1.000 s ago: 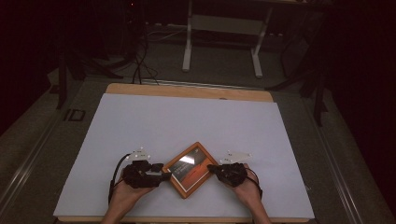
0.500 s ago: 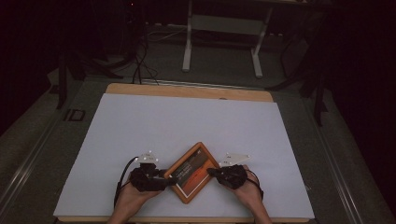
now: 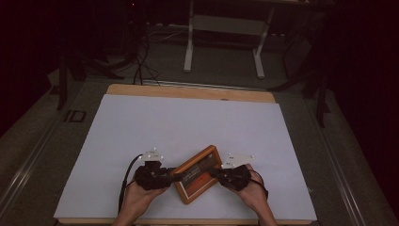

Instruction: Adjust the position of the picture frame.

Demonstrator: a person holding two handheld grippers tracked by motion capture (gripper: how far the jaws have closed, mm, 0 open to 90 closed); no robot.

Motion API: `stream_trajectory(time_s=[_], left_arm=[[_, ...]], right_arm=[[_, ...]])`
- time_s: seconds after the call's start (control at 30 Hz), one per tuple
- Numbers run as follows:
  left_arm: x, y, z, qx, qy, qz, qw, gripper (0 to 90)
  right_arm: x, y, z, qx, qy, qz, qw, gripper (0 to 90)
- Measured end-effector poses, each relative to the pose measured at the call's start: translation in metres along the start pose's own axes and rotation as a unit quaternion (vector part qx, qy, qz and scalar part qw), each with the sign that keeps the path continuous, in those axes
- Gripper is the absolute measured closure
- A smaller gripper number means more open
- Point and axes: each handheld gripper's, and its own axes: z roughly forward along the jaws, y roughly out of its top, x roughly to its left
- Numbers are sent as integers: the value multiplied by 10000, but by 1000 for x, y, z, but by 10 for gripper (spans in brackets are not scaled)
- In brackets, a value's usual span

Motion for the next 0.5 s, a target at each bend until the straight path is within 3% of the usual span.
stream_trajectory(time_s=[0.13,0.33,0.5], left_arm=[[-9,12,0,107,49,342,9993,686],[-13,33,0,184,-39,558,9983,689],[-22,61,-6,288,-17,929,9953,693]], right_arm=[[-3,4,-12,-95,-47,7,9999,784],[-13,5,-31,-298,-202,105,9993,752],[-16,8,-43,-454,-333,97,9984,741]])
